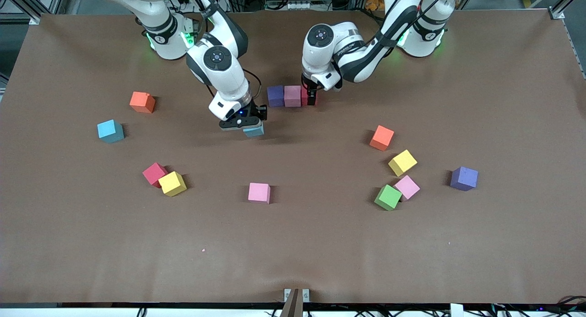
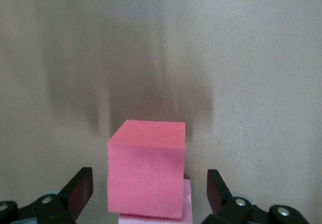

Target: Arrange 11 blocks into digit 3

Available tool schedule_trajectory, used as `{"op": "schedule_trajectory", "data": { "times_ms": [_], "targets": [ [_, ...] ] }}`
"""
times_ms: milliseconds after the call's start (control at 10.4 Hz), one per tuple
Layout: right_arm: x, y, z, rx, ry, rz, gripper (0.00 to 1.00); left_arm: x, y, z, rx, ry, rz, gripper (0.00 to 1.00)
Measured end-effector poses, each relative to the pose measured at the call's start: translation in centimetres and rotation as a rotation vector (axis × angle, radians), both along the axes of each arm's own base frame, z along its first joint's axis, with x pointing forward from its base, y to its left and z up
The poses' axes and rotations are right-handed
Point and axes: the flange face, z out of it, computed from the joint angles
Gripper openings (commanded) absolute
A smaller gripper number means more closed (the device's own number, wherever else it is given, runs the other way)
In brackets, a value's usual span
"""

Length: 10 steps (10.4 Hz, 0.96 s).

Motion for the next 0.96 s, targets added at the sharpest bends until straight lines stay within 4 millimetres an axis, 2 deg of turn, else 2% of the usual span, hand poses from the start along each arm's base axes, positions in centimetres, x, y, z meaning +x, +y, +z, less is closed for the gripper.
{"op": "schedule_trajectory", "data": {
  "times_ms": [192, 479, 670, 958],
  "targets": [
    [-2.0, 1.9, -1.5, 0.010, 0.028, -0.077, 0.25, -0.3, -0.3, 1.2, 0.001, -0.018, -0.013, 1.00],
    [-4.9, 4.2, -2.4, 0.004, 0.058, -0.149, 0.25, -0.4, -0.5, 3.7, 0.007, -0.065, -0.033, 1.00],
    [-6.0, 5.0, -2.9, -0.003, 0.071, -0.157, 0.25, 2.0, 1.3, 5.2, 0.046, -0.095, -0.038, 1.00],
    [-7.1, 5.6, -4.0, -0.014, 0.089, -0.162, 0.25, 8.3, 5.7, 7.1, 0.083, -0.119, -0.104, 1.00]
  ]
}}
